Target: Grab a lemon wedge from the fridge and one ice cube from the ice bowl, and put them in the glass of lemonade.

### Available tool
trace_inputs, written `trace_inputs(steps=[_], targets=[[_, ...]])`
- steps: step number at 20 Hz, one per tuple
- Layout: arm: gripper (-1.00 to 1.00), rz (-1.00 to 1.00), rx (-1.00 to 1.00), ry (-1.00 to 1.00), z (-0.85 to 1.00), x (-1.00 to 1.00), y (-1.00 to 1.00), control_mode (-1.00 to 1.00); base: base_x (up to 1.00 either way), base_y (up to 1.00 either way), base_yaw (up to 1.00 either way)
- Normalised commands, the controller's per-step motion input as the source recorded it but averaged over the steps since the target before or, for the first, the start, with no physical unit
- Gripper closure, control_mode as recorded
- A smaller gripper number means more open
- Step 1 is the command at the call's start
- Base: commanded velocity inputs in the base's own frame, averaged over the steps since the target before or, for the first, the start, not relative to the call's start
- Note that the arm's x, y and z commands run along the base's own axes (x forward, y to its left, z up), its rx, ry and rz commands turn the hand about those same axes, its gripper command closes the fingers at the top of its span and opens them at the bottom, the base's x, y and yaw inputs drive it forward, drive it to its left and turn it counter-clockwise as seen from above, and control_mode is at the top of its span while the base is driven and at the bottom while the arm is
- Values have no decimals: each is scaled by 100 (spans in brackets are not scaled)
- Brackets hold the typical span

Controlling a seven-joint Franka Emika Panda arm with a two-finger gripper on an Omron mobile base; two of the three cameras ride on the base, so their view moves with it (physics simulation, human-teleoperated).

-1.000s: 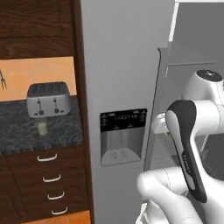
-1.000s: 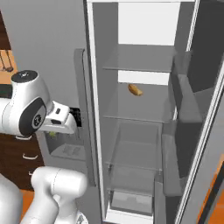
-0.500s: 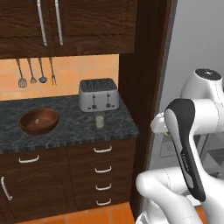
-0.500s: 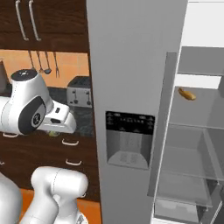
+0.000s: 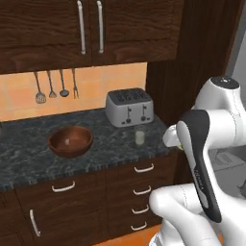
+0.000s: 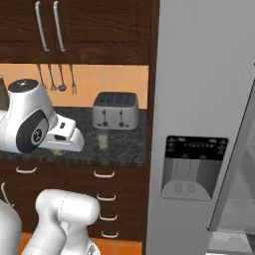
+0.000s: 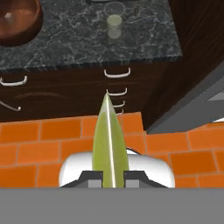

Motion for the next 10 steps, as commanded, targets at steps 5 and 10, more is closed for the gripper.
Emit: trace_inputs(steps=[5, 10], targets=[[100, 0, 0, 0, 0, 0, 0, 100, 63, 29, -35], [100, 0, 0, 0, 0, 0, 0, 100, 69, 50, -9]])
